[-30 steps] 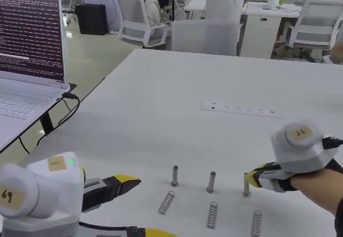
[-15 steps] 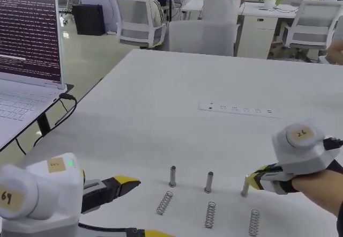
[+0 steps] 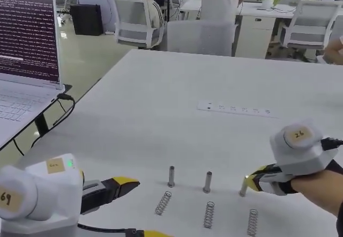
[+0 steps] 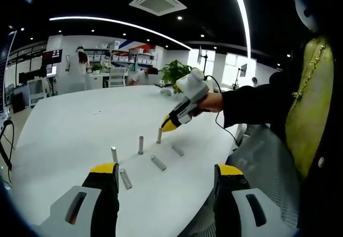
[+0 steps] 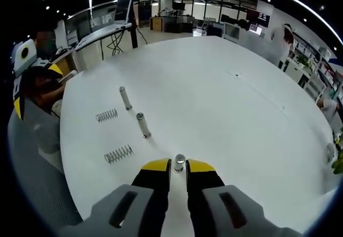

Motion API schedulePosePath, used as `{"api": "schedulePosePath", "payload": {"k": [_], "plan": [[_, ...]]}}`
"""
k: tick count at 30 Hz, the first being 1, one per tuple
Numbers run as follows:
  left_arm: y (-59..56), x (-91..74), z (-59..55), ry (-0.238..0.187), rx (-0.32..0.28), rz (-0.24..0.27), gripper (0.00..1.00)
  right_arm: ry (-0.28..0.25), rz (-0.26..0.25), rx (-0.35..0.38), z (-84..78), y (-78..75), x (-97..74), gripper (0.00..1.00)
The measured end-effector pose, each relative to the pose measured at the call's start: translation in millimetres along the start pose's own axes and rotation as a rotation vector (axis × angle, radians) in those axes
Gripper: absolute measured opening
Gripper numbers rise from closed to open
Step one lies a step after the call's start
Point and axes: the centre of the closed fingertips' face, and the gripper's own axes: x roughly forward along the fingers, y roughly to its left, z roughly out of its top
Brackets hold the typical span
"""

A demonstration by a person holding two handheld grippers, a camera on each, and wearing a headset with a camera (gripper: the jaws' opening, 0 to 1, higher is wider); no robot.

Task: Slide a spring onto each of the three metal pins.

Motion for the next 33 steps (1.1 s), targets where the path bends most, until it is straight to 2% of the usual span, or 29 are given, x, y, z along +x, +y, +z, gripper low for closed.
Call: {"api": "schedulePosePath", "payload": {"k": [5, 12, 22, 33], "plan": [[-0.2, 1.3, -0.6, 0.007, 0.002, -0.003, 0.68, -0.008, -0.011, 0.002, -2.9, -0.6, -6.4, 0.12], [0.7, 6.7, 0.1, 0.023, 0.009, -0.006, 0.68, -0.050, -0.037, 0.032, -1.2, -5.6, -21.5, 0.17], [27.3, 13.5, -7.6, 0.066, -0.006, 0.036, 0.62, -0.165, -0.089, 0.078, 5.9, -9.2, -56.9, 0.25], [47.9, 28.2, -24.2, 0.161, 0.022, 0.020, 0.59, -0.246, -0.123, 0.058, 15.9, 3.2, -90.0, 0.35]]}}
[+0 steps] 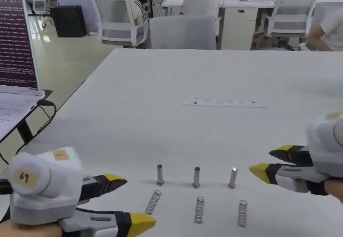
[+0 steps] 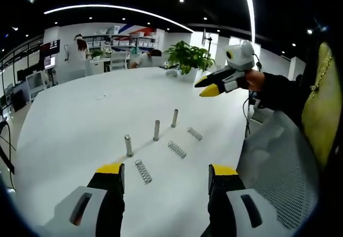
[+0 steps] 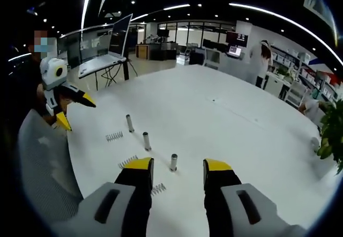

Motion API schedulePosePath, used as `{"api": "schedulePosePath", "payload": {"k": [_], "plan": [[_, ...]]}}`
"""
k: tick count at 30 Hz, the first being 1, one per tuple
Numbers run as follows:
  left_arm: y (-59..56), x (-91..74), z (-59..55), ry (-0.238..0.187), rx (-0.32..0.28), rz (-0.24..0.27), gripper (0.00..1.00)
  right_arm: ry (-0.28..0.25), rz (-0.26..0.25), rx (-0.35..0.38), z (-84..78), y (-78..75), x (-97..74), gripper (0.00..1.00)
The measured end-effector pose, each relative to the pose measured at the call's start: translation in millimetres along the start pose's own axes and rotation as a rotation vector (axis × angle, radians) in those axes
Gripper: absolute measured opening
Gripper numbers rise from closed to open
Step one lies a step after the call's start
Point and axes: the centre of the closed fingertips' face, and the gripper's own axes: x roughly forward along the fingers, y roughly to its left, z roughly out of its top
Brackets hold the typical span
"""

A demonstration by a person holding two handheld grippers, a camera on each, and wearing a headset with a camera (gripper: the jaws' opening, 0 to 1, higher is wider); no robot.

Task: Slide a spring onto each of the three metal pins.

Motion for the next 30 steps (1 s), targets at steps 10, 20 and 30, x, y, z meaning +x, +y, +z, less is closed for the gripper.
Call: {"api": "schedulePosePath", "payload": {"k": [10, 20, 30], "plan": [[18.6, 23.0, -14.9, 0.063, -0.005, -0.006, 0.57, -0.051, -0.010, -0.028, 18.7, 13.4, -23.7, 0.40], [28.1, 40.5, -27.7, 0.101, -0.036, 0.003, 0.51, -0.077, 0.000, -0.047, 23.7, 26.4, -39.7, 0.48], [31.0, 50.9, -41.0, 0.149, -0.045, 0.029, 0.43, -0.065, 0.032, -0.028, 6.5, 37.2, -45.2, 0.65]]}}
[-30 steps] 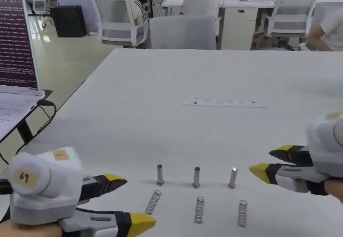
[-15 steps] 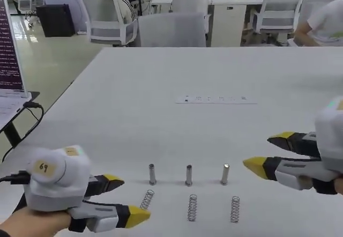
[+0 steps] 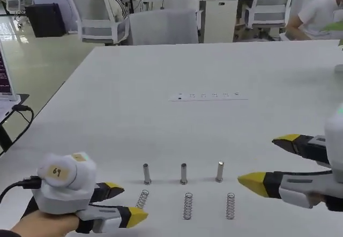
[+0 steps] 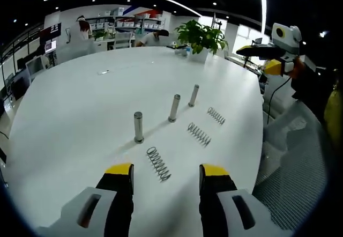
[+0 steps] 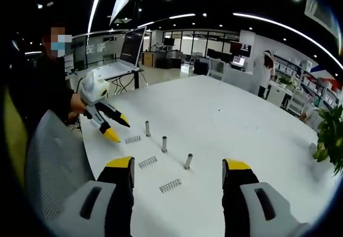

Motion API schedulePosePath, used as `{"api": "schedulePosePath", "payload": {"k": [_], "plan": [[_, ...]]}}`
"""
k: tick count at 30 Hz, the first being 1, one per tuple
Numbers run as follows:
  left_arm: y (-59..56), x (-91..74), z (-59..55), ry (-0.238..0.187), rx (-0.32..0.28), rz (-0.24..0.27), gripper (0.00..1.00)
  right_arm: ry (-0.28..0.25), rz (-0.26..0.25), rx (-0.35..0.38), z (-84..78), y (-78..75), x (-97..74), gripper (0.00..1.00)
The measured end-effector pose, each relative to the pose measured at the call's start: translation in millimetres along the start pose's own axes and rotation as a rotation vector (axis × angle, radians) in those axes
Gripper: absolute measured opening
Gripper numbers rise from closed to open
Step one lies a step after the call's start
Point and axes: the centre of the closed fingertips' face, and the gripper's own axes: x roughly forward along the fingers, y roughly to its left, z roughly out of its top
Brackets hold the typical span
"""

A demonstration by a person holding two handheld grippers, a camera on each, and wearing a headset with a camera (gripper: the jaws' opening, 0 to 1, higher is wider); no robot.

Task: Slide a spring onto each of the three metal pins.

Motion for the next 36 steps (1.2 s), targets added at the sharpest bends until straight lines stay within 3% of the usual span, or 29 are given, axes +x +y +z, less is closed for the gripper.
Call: {"api": "schedulePosePath", "payload": {"k": [14, 32, 36], "plan": [[4.1, 10.1, -7.8, 0.045, 0.018, 0.036, 0.32, -0.004, 0.079, 0.042, -9.2, 15.9, 1.3, 0.99], [6.7, 22.7, -13.9, 0.081, 0.046, 0.046, 0.22, 0.018, 0.101, 0.033, -14.3, 19.6, 3.2, 0.99], [8.4, 23.3, -17.8, 0.097, 0.069, 0.055, 0.16, 0.021, 0.097, 0.035, -15.1, 19.0, 2.7, 0.98]]}}
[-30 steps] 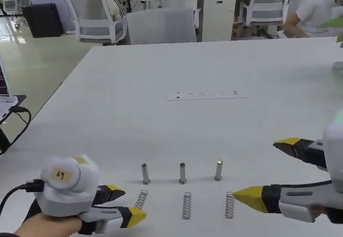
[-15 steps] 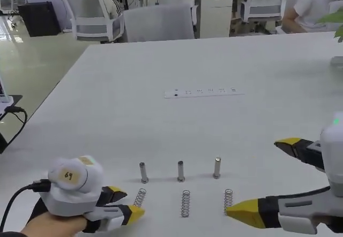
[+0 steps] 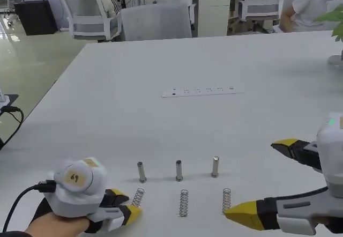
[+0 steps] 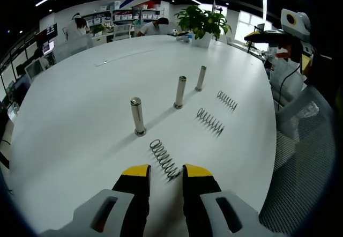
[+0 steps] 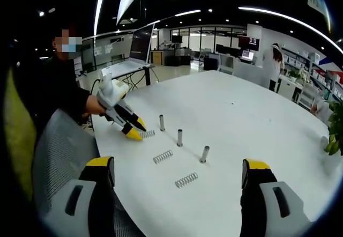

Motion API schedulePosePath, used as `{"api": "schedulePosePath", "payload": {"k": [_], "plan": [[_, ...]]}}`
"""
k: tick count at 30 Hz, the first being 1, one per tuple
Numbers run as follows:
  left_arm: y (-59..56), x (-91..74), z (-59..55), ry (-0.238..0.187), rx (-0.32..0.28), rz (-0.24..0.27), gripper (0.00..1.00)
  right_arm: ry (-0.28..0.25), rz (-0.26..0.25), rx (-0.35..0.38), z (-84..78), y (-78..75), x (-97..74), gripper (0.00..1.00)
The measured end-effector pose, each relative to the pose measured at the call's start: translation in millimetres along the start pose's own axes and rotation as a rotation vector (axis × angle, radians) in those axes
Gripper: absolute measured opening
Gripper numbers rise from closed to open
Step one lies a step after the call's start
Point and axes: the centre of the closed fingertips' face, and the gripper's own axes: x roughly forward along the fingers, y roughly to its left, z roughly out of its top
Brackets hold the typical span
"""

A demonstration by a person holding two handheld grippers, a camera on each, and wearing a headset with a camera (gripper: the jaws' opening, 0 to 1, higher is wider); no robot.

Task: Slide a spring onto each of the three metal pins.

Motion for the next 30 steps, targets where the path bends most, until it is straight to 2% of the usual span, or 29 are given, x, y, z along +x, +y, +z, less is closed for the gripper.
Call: {"api": "schedulePosePath", "payload": {"k": [3, 7, 14, 19, 23, 26, 30], "plan": [[0.7, -0.4, -1.6, 0.003, 0.004, -0.002, 0.13, -0.006, 0.000, 0.004, 1.1, 0.0, -0.4, 0.97], [6.6, -2.1, -3.9, 0.005, 0.018, 0.023, 0.06, -0.004, 0.004, 0.002, 0.9, 1.5, 0.2, 0.96], [9.8, -3.0, -4.4, 0.005, 0.014, 0.035, 0.10, 0.003, 0.011, -0.003, 0.1, 2.9, 1.1, 0.95], [11.5, -2.3, -4.3, 0.002, 0.014, 0.042, 0.08, 0.003, 0.011, -0.006, 0.1, 2.6, 1.0, 0.95], [13.7, -3.0, -5.2, 0.003, 0.024, 0.051, 0.03, 0.004, 0.014, -0.009, 0.4, 3.7, 0.7, 0.94], [14.7, -3.3, -5.1, -0.003, 0.011, 0.053, 0.03, 0.002, 0.015, -0.017, 2.5, 5.1, 0.2, 0.94], [16.0, -5.2, -7.3, 0.002, 0.024, 0.050, 0.02, -0.004, 0.020, -0.026, 6.6, 7.9, -0.7, 0.94]]}}
